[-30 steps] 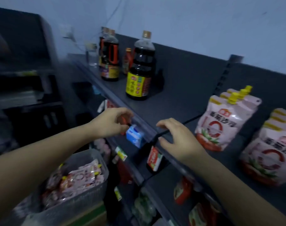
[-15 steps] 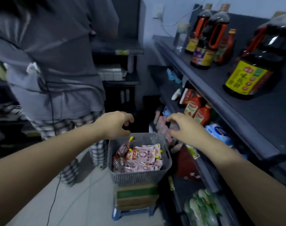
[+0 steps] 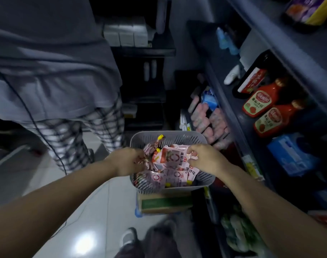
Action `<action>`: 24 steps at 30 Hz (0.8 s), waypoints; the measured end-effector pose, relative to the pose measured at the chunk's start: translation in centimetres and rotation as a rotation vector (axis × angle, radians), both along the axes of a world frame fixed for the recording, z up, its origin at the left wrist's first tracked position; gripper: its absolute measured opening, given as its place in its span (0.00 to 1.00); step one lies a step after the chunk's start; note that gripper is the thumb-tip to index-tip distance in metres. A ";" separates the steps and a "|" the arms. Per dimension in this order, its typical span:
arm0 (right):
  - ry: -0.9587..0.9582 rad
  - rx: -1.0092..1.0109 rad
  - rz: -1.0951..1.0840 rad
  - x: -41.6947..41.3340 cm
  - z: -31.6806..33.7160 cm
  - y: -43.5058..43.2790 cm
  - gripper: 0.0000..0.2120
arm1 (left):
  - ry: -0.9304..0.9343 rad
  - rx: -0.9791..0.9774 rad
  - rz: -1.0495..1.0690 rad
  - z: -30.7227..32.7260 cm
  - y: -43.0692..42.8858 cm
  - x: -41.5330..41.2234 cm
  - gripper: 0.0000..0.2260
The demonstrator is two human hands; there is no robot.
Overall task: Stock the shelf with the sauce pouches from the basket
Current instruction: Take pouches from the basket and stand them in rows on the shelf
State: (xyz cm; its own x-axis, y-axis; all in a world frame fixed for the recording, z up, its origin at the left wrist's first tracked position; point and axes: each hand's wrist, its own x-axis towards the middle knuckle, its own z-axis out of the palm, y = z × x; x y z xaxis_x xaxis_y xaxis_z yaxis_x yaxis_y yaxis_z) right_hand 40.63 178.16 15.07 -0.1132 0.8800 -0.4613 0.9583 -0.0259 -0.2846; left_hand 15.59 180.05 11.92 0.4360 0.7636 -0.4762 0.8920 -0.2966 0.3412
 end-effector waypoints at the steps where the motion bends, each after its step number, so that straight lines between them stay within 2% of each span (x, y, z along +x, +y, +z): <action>1: 0.012 -0.009 0.000 0.5 -1.1 0.5 0.15 | -0.005 -0.021 0.018 -1.2 0.4 0.5 0.17; 6: 0.072 -0.111 -0.072 2.9 -6.7 3.5 0.12 | -0.053 -0.086 0.198 -5.9 2.4 2.9 0.23; 10: 0.234 -0.213 -0.221 3.5 -12.9 5.4 0.07 | -0.085 -0.128 0.313 -9.9 4.2 3.8 0.28; 12: 0.327 -0.256 -0.320 3.4 -16.0 5.9 0.04 | -0.084 -0.151 0.379 -12.1 5.3 4.2 0.27; 14: 0.392 -0.322 -0.418 2.9 -18.5 6.1 0.05 | -0.064 -0.182 0.433 -14.3 6.3 4.5 0.26; 16: 0.476 -0.379 -0.589 2.4 -20.6 6.1 0.07 | -0.075 -0.221 0.487 -16.7 7.5 5.0 0.28; 19: 0.671 -0.495 -1.005 1.5 -23.7 6.7 0.07 | -0.071 -0.232 0.557 -20.5 9.7 5.8 0.29; 21: 0.756 -0.592 -1.266 1.0 -25.9 7.2 0.02 | -0.092 -0.223 0.606 -22.5 11.0 6.6 0.28; 24: 0.930 -0.670 -1.532 0.5 -28.4 8.0 0.07 | -0.129 -0.236 0.659 -25.3 12.5 7.4 0.28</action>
State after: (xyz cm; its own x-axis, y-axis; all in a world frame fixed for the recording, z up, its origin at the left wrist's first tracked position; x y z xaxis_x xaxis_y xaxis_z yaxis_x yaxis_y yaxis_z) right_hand 41.10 186.12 -13.29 0.0986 0.1810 -0.9785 -0.4156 -0.8860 -0.2058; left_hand 23.00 192.51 -13.40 -0.0169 0.7706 -0.6370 0.8084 0.3854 0.4449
